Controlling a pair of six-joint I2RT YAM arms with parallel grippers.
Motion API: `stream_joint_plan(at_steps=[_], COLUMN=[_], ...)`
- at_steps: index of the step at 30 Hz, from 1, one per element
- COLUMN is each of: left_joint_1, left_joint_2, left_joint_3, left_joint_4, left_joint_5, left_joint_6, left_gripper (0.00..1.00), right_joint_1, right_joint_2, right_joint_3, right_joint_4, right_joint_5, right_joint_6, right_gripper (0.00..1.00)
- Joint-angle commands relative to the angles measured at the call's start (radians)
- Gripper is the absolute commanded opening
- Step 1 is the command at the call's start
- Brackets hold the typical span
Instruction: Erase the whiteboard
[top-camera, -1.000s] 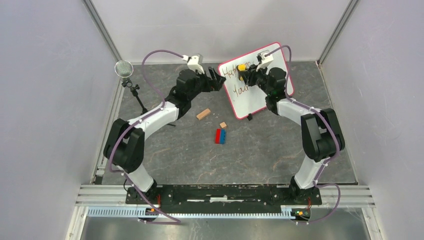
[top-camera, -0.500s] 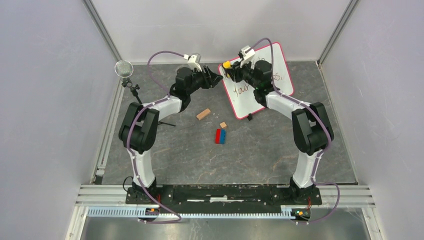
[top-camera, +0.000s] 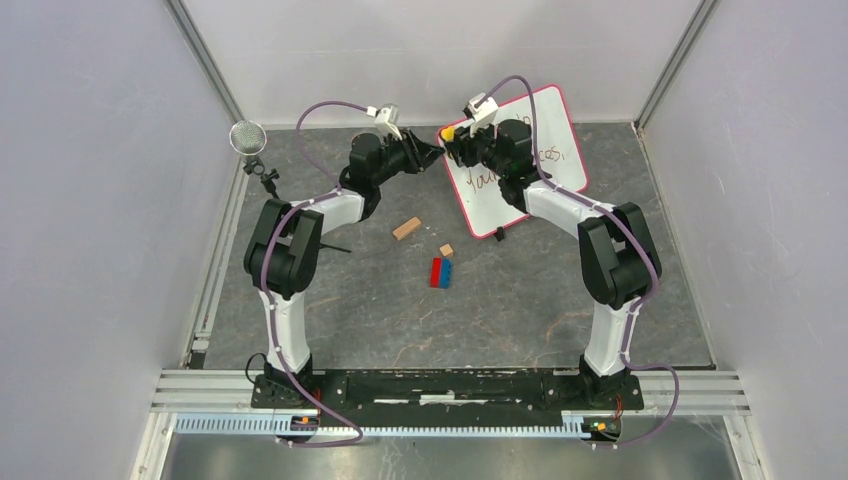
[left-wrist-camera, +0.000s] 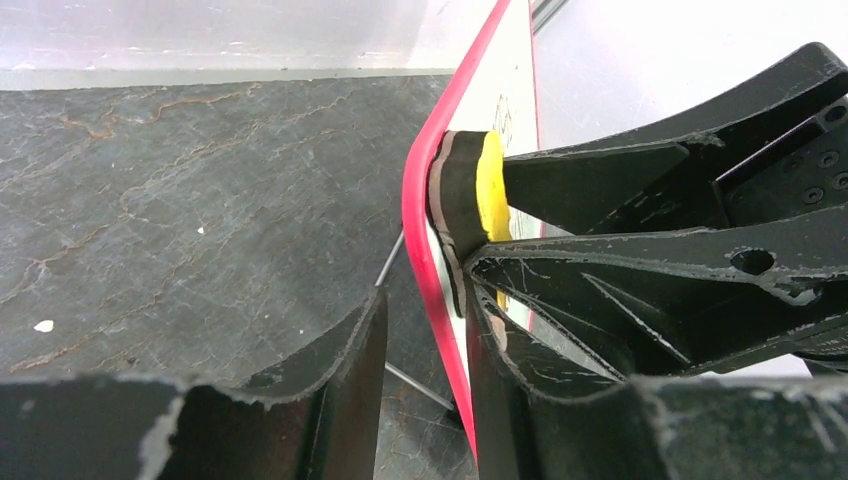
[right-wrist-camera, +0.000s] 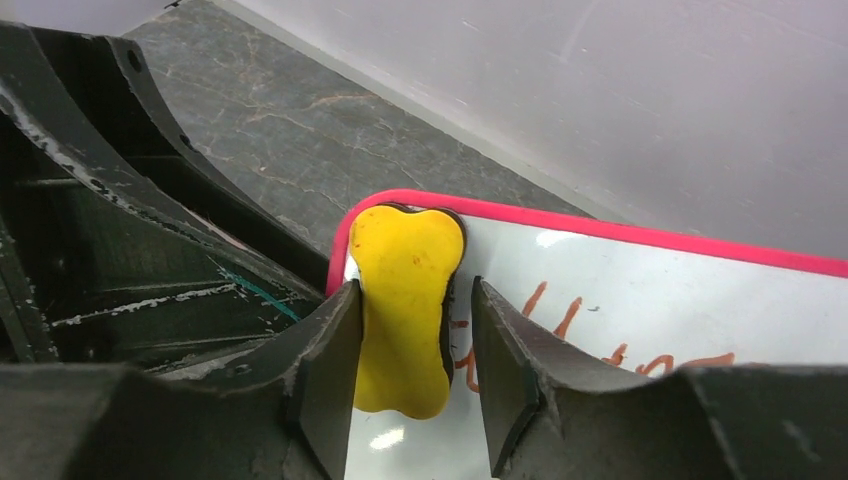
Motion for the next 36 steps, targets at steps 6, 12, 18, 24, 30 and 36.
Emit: stream_joint_plan(at_steps=[6, 12, 18, 24, 30, 36], left_joint_1=[0.002, 0.001, 0.0, -0.01, -0.035, -0.044], left_joint_2=[0.033, 0.038, 0.043, 0.044, 0.023, 0.015], left_joint_3=[0.066, 0.069, 0.08, 0.093, 0.093, 0.086], left_joint_4=[0.046, 0.037, 0.007, -0.033, -0.098, -0.105], left_joint_5=[0.033, 0.035, 0.029, 0.014, -0.046, -0.067], left_joint_6=[-0.009, 0.006, 0.031, 0.08, 0.164, 0.189], left_gripper=[0.36, 0.32, 0.26, 0.09, 0.02, 0.02], right_joint_1=[-0.002, 0.002, 0.015, 0.048, 0.062, 0.06], right_joint_2=[-0.061, -0.029, -0.014, -0.01, -0.006, -0.019], right_joint_3=[0.0, 0.03, 0.043, 0.048, 0.028, -0.014], right_joint_4=[-0.022, -0.026, -0.032, -0.053, -0.067, -0.064], right_joint_5=[0.064, 0.029, 0.024, 0.073, 0.112, 0.266], right_joint_6=[-0.013, -0.009, -0.018, -0.059, -0.069, -0.047], right_gripper=[0.56, 0.43, 0.31, 0.27, 0.24, 0.18])
